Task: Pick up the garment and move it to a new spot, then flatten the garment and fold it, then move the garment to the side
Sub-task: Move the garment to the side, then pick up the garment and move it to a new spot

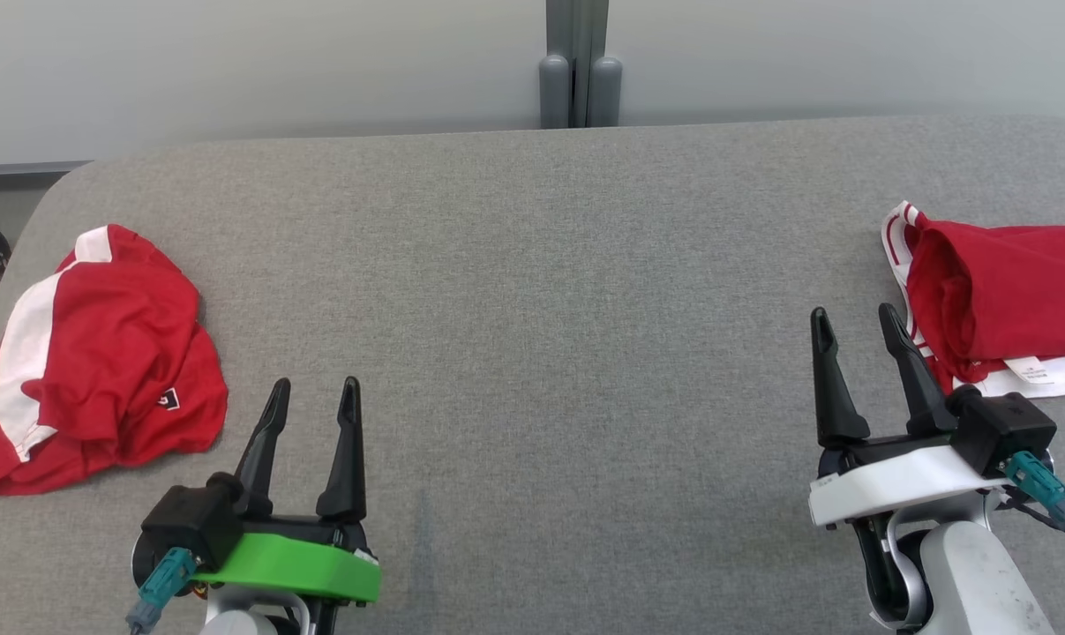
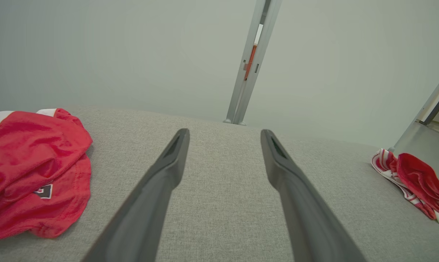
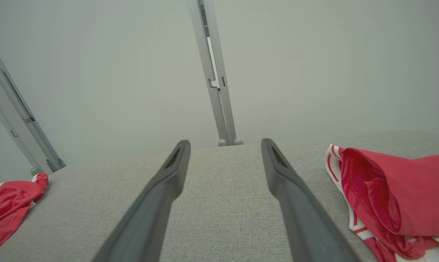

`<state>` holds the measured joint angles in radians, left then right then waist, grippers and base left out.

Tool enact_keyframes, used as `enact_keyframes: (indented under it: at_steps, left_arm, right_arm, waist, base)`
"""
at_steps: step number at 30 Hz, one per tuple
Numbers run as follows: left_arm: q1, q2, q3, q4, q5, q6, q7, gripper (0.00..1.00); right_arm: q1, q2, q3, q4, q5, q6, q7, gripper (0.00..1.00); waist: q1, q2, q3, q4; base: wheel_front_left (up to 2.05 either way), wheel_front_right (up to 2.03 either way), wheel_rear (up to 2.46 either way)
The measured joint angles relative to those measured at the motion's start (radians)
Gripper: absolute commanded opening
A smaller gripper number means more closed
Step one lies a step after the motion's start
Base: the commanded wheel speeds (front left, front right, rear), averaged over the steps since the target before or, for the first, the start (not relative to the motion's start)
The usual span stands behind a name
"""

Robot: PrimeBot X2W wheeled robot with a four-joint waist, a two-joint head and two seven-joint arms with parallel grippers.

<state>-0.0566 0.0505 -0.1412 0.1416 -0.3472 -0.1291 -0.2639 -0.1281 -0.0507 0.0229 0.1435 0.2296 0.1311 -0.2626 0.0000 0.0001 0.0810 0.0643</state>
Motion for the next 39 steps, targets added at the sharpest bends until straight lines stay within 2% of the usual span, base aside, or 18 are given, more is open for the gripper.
enact_keyframes:
  at_steps: [13,21,27,39]
  left_arm:
    - [-0.001,0.0,-0.01,0.009,-0.001,0.0,0.0,1.0]
    - [-0.001,-0.001,-0.01,0.012,0.003,0.0,0.0,1.0]
    - [-0.007,-0.002,-0.003,0.014,0.005,0.0,0.0,1.0]
    - [-0.001,-0.001,0.06,0.004,-0.013,0.0,0.0,1.0]
  right_arm:
    - [0.0,0.0,-0.002,0.001,0.013,0.0,0.0,1.0]
    - [0.005,0.0,0.006,-0.001,0.028,0.0,0.0,1.0]
    - [0.01,0.001,0.026,-0.005,0.041,0.0,0.0,1.0]
    - [0.018,0.002,0.087,0.021,0.041,0.0,0.0,1.0]
  waist:
    - [0.0,0.0,0.002,0.0]
    - [0.0,0.0,-0.001,0.026]
    - [0.0,-0.0001,0.001,0.081]
    - [0.0,0.0,-0.005,0.274]
  base:
    - [0.0,0.0,0.0]
    - [0.0,0.0,0.0]
    - [0.0,0.0,0.0]
    - [0.0,0.0,0.0]
